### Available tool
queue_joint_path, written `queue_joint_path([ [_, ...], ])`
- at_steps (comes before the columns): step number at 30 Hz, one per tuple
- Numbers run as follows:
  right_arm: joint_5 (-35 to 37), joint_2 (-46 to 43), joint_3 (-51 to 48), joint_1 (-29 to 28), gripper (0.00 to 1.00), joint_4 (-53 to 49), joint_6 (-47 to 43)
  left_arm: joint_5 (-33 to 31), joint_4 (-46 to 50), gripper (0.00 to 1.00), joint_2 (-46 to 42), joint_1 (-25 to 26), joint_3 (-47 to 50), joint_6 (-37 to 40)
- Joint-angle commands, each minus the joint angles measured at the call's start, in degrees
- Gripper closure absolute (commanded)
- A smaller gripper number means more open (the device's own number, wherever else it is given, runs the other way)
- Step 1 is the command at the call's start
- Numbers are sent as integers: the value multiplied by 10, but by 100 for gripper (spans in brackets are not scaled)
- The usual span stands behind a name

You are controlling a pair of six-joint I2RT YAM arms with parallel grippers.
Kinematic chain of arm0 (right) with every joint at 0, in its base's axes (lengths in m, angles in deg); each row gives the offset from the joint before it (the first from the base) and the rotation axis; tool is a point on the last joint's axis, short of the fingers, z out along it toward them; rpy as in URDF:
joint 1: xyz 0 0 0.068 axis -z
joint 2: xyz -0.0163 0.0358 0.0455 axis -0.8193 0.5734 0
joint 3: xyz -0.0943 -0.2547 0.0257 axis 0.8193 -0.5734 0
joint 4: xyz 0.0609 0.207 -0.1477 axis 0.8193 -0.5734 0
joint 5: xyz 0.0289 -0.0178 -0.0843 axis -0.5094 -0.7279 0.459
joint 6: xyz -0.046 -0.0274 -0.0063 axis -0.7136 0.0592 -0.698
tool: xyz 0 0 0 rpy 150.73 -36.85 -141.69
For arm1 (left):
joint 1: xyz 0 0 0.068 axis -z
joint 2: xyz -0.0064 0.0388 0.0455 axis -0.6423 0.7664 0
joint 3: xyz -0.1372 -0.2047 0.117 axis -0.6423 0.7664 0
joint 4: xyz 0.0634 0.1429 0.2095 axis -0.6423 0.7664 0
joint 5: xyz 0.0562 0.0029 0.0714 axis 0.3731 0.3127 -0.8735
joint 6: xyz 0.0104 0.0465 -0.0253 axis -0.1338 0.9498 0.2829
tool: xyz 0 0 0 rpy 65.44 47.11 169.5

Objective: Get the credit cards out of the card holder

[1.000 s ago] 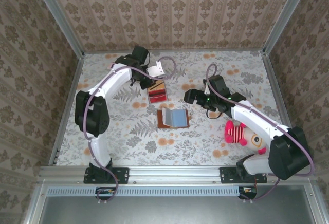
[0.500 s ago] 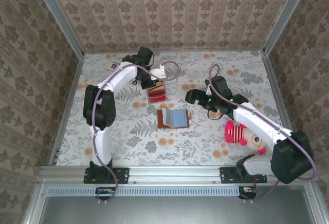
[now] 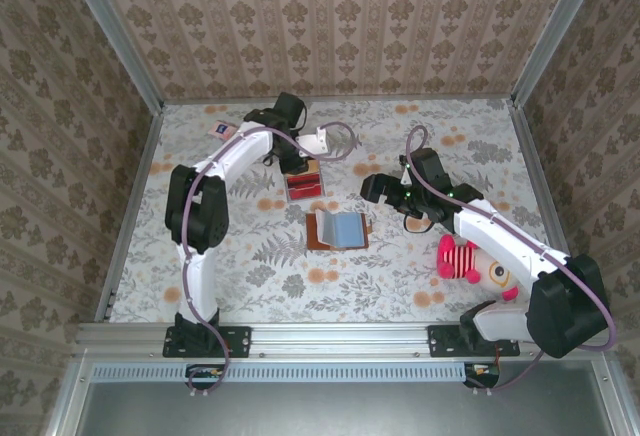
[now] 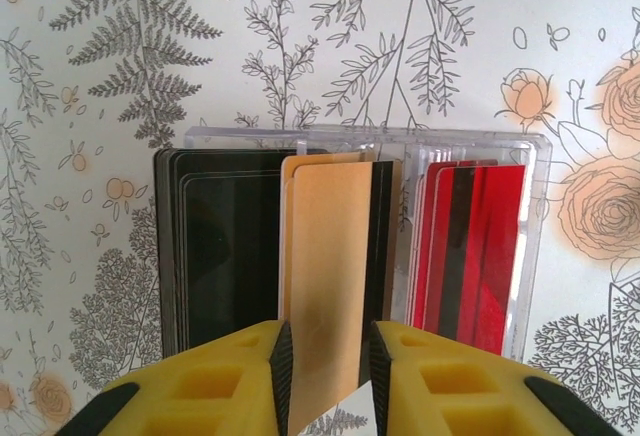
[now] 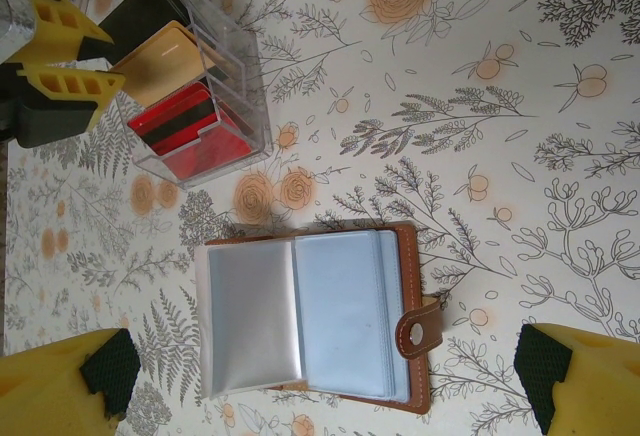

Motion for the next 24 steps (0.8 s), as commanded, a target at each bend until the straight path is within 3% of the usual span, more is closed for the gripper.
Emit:
queue_joint_path([
  [1, 14, -12, -3, 3, 0, -19, 4, 3, -30, 67, -50, -4, -1, -38],
  [4, 29, -11, 11, 3, 0, -32, -9, -23, -82, 60, -94, -6, 28, -94],
  [9, 95, -17, 68, 11, 0, -81, -68, -133, -187, 36, -176, -11, 112, -173],
  [15, 197, -32, 122, 46, 0, -100, -127, -199, -255, 19, -286, -59, 209, -292],
  [18, 261, -38, 123, 73, 0, -86, -143, -228, -265, 1, -341, -92, 261, -379],
  [24, 327, -77, 41, 139, 0, 20, -195, -185, -302, 0, -431, -202, 395, -544],
])
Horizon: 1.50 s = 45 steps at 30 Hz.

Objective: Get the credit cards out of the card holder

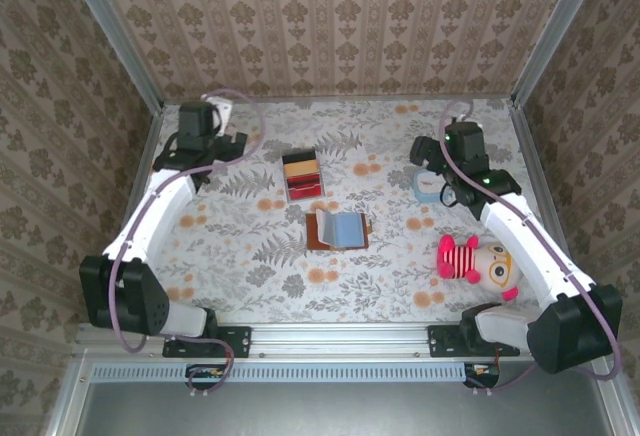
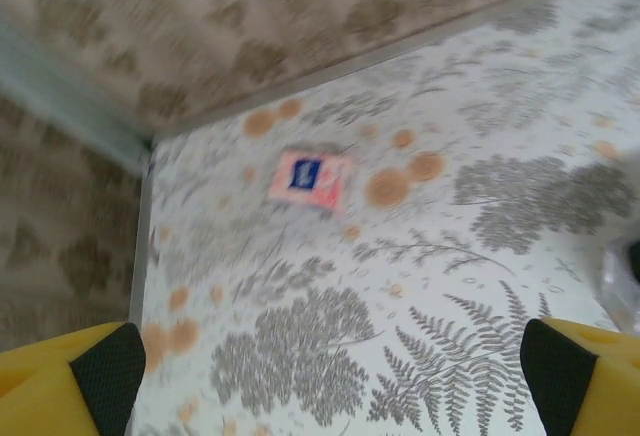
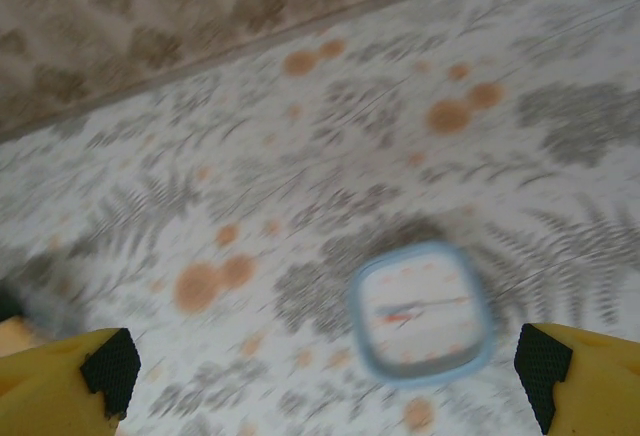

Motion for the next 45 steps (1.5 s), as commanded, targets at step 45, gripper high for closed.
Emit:
queue_joint_path([
  [45, -55, 188, -384, 94, 0, 752, -232, 47, -697, 0, 99, -80, 450, -56],
])
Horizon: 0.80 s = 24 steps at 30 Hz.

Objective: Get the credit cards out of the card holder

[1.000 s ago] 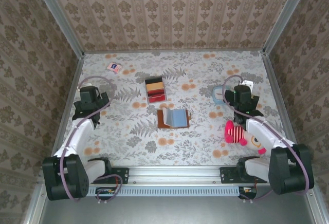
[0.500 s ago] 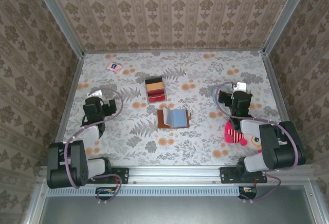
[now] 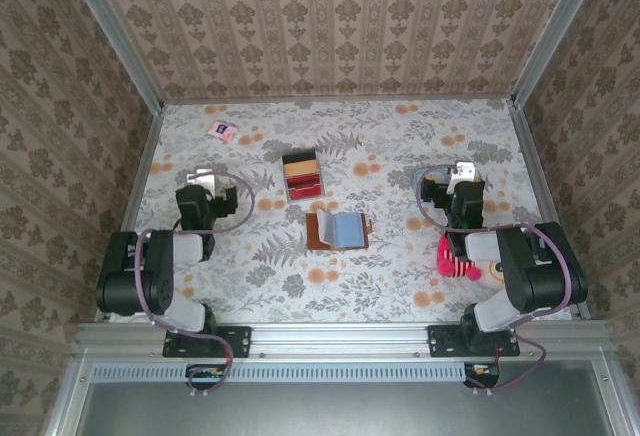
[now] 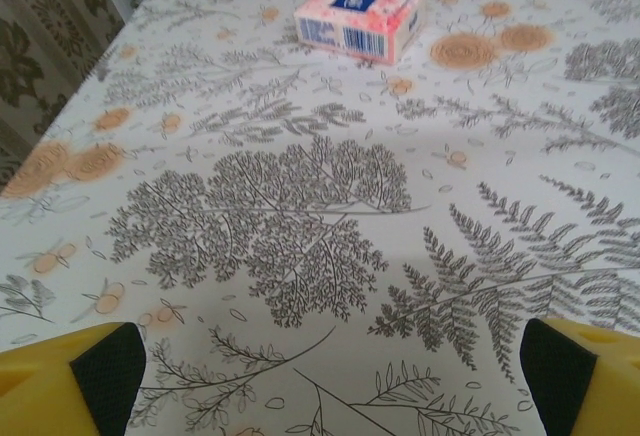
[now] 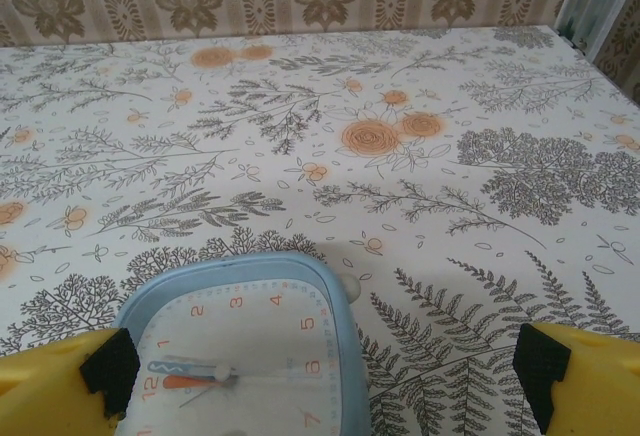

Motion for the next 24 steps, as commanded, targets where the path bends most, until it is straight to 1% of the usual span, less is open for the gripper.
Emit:
queue_joint_path([
  [1, -4, 5, 2, 3, 0, 15, -2, -13, -49, 0, 10, 2, -11, 9],
  [3, 11, 5, 13, 3, 0, -7, 6, -12, -50, 0, 12, 1, -12, 8],
  [12, 11, 5, 13, 3, 0, -7, 5, -8, -46, 0, 10, 1, -13, 9],
  [15, 11, 5, 14, 3, 0, -8, 5, -19, -53, 0, 12, 11, -11, 18],
  [17, 11, 5, 14, 3, 0, -8, 5, -1, -43, 0, 12, 4, -15, 15],
  [20, 11, 5, 15, 3, 0, -8, 5, 11, -37, 0, 12, -1, -19, 14],
  [24, 11, 5, 13, 3, 0, -7, 5, 14, -36, 0, 11, -3, -18, 14],
])
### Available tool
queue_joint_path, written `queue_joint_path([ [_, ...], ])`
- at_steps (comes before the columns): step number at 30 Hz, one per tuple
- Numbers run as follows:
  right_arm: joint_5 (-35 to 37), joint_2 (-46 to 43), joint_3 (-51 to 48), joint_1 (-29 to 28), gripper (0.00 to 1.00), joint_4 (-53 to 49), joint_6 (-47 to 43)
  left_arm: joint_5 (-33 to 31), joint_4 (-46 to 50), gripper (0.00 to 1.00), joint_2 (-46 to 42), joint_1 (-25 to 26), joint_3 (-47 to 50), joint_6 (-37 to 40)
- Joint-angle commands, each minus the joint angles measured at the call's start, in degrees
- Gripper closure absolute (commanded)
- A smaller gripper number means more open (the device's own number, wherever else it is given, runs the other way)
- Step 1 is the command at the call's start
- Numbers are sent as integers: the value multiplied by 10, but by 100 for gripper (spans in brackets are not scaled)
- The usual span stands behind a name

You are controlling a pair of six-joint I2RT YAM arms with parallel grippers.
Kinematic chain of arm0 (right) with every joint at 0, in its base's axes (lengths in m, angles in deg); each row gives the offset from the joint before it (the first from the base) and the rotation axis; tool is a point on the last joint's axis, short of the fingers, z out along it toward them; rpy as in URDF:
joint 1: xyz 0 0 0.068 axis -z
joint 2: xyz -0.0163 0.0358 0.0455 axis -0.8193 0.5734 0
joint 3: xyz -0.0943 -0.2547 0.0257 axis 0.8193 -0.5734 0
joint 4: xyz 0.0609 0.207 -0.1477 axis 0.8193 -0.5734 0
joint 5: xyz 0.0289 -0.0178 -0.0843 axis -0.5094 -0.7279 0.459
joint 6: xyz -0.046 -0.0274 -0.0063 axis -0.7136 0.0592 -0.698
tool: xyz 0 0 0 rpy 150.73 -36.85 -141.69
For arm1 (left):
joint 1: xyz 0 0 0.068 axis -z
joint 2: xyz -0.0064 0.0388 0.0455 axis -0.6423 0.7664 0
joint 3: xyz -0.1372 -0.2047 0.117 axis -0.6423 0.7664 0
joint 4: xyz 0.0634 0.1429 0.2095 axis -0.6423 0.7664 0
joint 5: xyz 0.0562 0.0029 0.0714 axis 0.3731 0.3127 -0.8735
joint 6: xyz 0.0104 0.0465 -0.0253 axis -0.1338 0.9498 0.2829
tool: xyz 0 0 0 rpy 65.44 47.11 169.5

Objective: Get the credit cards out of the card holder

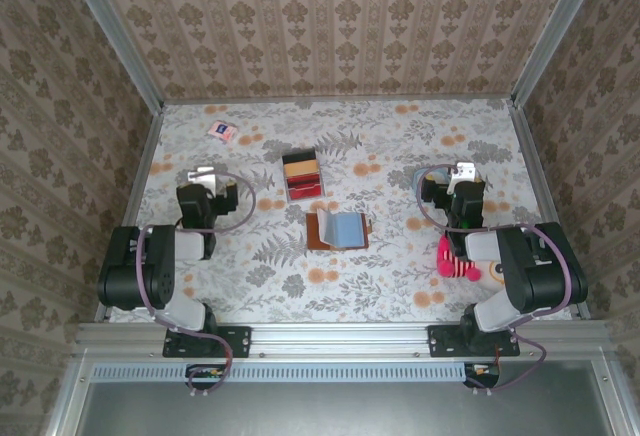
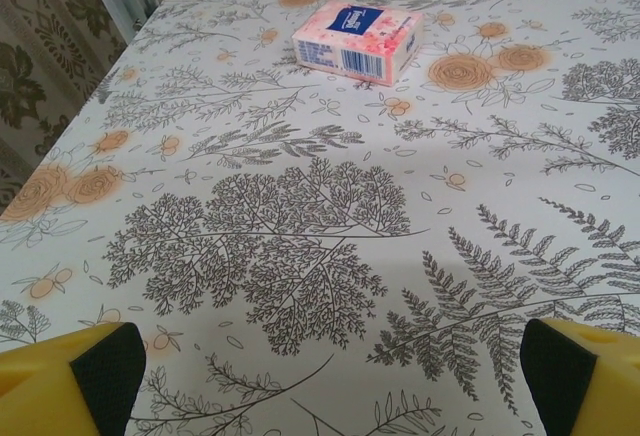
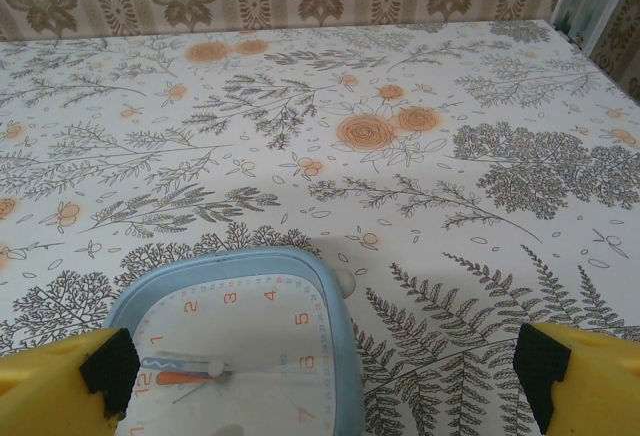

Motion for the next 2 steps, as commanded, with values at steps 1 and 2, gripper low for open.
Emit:
queue_joint_path([
  [1, 8, 5, 12, 2, 0, 1, 4, 14, -5, 0, 0, -5, -14, 7],
  [2, 7, 4, 11, 2, 0, 2, 4, 14, -5, 0, 0, -5, -14, 7],
])
